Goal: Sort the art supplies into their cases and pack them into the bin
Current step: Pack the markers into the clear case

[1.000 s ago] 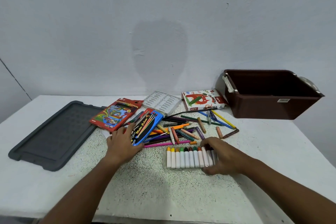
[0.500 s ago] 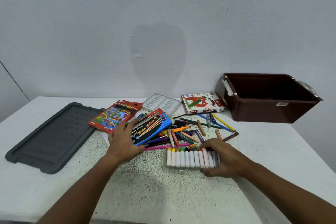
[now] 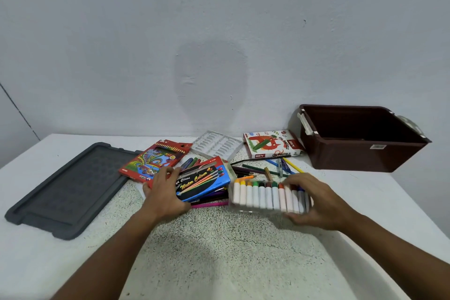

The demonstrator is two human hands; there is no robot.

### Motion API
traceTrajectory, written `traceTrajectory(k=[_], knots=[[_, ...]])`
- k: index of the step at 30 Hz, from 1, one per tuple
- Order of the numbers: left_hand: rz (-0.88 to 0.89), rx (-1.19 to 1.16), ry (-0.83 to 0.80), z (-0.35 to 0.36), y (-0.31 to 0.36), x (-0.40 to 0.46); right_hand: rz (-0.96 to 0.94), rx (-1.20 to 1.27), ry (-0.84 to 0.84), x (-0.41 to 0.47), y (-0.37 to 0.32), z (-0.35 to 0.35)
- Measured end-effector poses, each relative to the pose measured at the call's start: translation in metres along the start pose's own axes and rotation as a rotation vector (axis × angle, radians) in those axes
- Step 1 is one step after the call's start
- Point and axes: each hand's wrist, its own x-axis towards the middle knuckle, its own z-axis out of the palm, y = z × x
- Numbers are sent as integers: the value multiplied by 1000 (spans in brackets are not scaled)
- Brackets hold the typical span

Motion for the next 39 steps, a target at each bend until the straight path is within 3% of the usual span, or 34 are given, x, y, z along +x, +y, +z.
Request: traceTrajectory(k=[14,32,39], knots=[[127,-223,-22,-5,5,7,64,-152,106,25,20,-28],[264,-345,49,-18,21,19,-180,-272,97,40,19,-42],[326,-276,176,-24,24,23,-228,-288,124,47,19,-46]])
